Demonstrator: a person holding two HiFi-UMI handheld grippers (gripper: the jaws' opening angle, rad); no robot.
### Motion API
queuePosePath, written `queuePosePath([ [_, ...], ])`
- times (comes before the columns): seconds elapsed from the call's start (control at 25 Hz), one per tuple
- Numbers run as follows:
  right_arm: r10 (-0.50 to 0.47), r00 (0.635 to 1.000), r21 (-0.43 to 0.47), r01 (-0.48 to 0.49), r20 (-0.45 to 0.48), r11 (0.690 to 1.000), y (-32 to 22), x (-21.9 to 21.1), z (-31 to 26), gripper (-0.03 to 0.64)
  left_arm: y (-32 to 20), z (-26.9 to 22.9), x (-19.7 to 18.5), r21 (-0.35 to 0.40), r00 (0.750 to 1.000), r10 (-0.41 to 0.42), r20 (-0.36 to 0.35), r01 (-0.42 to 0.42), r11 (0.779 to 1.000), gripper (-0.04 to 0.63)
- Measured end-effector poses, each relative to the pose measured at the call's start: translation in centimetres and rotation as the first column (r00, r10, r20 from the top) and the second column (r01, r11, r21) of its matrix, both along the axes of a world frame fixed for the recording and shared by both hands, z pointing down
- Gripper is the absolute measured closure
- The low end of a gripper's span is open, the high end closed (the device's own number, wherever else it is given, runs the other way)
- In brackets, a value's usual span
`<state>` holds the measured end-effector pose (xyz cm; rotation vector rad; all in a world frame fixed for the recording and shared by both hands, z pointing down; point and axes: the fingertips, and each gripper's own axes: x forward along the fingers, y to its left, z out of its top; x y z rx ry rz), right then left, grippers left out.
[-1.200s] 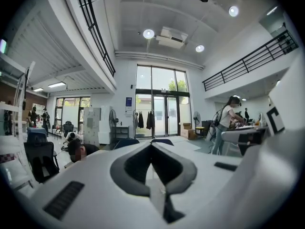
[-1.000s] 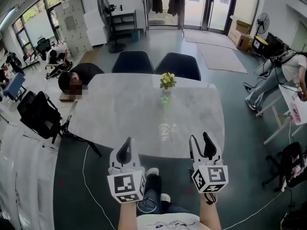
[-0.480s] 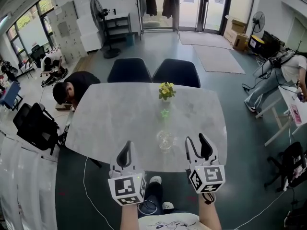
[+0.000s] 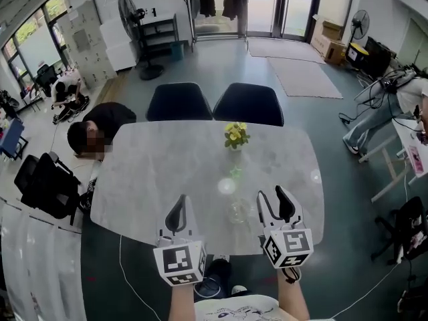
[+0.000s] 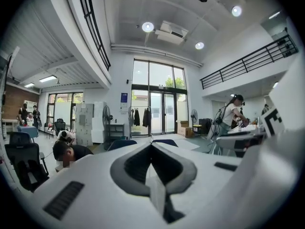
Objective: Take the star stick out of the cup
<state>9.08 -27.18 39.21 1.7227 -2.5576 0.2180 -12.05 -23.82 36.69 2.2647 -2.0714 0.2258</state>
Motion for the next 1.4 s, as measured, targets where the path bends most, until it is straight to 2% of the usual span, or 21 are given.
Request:
queuePosePath([
  [0.4, 0.021, 0.999, -0.101, -0.026, -0.047, 0.995, -4.4, -2.8, 4.0, 0.41, -6.2, 3.0, -2.2, -0.073, 0.996, 0.086, 0.008, -0.085, 0.994, 0.595],
  [0.72, 0.028, 0.996, -0.183, -0.043, -0.081, 0.982, -5.7, -3.9, 7.4, 0.411, -8.2, 6.4, -2.3, -0.142, 0.989, 0.149, -0.004, -0.148, 0.979, 0.595],
  [1.0, -0.004, 0.994, -0.244, -0.022, -0.108, 0.97, -6.7, -4.8, 9.9, 0.419, -9.0, 9.5, -1.9, -0.212, 0.986, 0.166, -0.025, -0.168, 0.963, 0.595],
  [1.4, -0.072, 0.99, -0.325, 0.029, -0.123, 0.945, -7.9, -5.2, 13.9, 0.433, -9.1, 13.4, -1.1, -0.291, 0.988, 0.148, -0.036, -0.152, 0.944, 0.595],
])
